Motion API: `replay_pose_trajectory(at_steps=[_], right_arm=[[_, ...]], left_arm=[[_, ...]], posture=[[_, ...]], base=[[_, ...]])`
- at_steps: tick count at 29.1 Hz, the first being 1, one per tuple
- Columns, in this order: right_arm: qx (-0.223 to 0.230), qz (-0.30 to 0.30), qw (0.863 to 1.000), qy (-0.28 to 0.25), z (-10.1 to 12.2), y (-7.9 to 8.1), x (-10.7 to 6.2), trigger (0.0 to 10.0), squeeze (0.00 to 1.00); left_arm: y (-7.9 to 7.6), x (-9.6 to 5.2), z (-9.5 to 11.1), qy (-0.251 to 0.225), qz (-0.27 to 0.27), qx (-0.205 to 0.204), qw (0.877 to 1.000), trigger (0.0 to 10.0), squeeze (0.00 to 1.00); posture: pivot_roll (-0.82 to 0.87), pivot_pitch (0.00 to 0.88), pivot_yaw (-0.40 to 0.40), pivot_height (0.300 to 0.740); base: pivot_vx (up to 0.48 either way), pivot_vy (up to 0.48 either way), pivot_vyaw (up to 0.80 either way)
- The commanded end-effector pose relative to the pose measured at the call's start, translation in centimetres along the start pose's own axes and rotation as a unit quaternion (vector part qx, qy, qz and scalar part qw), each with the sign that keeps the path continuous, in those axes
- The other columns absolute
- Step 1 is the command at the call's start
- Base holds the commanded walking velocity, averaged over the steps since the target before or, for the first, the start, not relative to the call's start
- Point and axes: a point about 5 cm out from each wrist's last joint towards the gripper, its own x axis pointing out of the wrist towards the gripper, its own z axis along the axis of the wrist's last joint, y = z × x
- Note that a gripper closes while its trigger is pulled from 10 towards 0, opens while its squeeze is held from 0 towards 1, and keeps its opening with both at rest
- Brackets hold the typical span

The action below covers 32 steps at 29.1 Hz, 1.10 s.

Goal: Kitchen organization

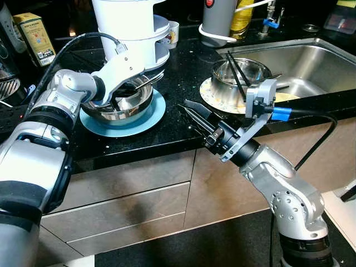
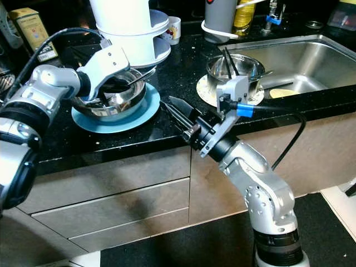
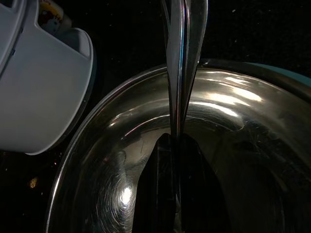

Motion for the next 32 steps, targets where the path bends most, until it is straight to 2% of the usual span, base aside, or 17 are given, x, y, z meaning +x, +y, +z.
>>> replay_pose_trajectory(at_steps=[1, 12, 16, 17, 18, 19, 20, 24, 25, 29, 30, 31, 32], right_arm=[[-0.007, 0.003, 1.000, 0.005, 0.2, 0.0, 0.1, 10.0, 0.00], [-0.007, 0.002, 1.000, -0.004, 0.6, 0.0, 0.1, 10.0, 0.00], [-0.006, 0.003, 1.000, -0.005, 0.6, 0.0, 0.1, 10.0, 0.00], [-0.006, 0.007, 1.000, -0.005, 0.6, 0.0, 0.2, 10.0, 0.00], [-0.006, 0.007, 1.000, -0.005, 0.6, 0.0, 0.2, 10.0, 0.00], [-0.006, 0.008, 1.000, -0.005, 0.6, 0.0, 0.3, 10.0, 0.00], [-0.006, 0.010, 1.000, -0.005, 0.6, 0.0, 0.3, 10.0, 0.00], [-0.008, 0.011, 1.000, -0.005, 0.6, 0.0, 0.4, 10.0, 0.00], [-0.009, 0.010, 1.000, -0.004, 0.6, 0.0, 0.3, 10.0, 0.00], [-0.010, 0.008, 1.000, -0.004, 0.6, 0.0, 0.3, 10.0, 0.00], [-0.010, 0.007, 1.000, -0.003, 0.6, 0.0, 0.3, 10.0, 0.00], [-0.011, 0.006, 1.000, -0.003, 0.6, 0.0, 0.2, 10.0, 0.00], [-0.011, 0.006, 1.000, -0.003, 0.6, 0.0, 0.2, 10.0, 0.00]], left_arm=[[0.7, -0.5, 0.5, -0.007, 0.004, 0.001, 1.000, 0.0, 0.00], [3.6, -2.8, 2.0, -0.050, 0.032, -0.021, 0.998, 0.0, 0.00], [3.5, -2.9, 1.8, -0.046, 0.023, -0.021, 0.998, 0.0, 0.00], [2.8, -2.6, 1.1, -0.028, 0.001, -0.005, 1.000, 2.7, 0.00], [2.8, -2.6, 1.1, -0.028, 0.001, -0.005, 1.000, 2.7, 0.00], [2.4, -2.4, 0.9, -0.020, -0.006, 0.003, 1.000, 4.9, 0.00], [2.3, -2.4, 0.7, -0.016, -0.007, 0.007, 1.000, 10.0, 0.00], [2.2, -2.1, 0.4, 0.002, 0.015, 0.027, 1.000, 10.0, 0.00], [2.1, -1.8, 0.3, 0.012, 0.036, 0.042, 0.998, 10.0, 0.00], [2.0, -1.6, 0.3, 0.008, 0.048, 0.032, 0.998, 10.0, 0.00], [2.0, -1.5, 0.5, -0.001, 0.045, 0.020, 0.999, 10.0, 0.23], [2.0, -1.4, 0.5, -0.005, 0.042, 0.013, 0.999, 10.0, 1.00], [1.9, -1.4, 0.6, -0.008, 0.039, 0.010, 0.999, 10.0, 1.00]], posture=[[-0.01, 0.201, 0.021, 0.740], [-0.02, 0.192, 0.026, 0.740], [-0.01, 0.186, 0.024, 0.740], [-0.01, 0.180, 0.018, 0.740], [-0.01, 0.180, 0.018, 0.740], [-0.01, 0.180, 0.018, 0.740], [-0.01, 0.180, 0.018, 0.740], [-0.01, 0.180, 0.018, 0.740], [-0.01, 0.174, 0.015, 0.740], [-0.01, 0.174, 0.017, 0.740], [-0.02, 0.175, 0.020, 0.740], [-0.02, 0.175, 0.020, 0.740], [-0.02, 0.175, 0.023, 0.740]], base=[[0.000, 0.000, 0.00], [0.000, 0.000, 0.00], [0.000, 0.000, 0.00], [0.000, 0.000, 0.00], [0.000, 0.000, 0.00], [0.000, 0.000, 0.00], [0.000, 0.000, 0.00], [0.000, 0.000, 0.00], [0.000, 0.000, 0.00], [0.000, 0.000, 0.00], [0.000, 0.000, 0.00], [0.000, 0.000, 0.00], [0.000, 0.000, 0.00]])
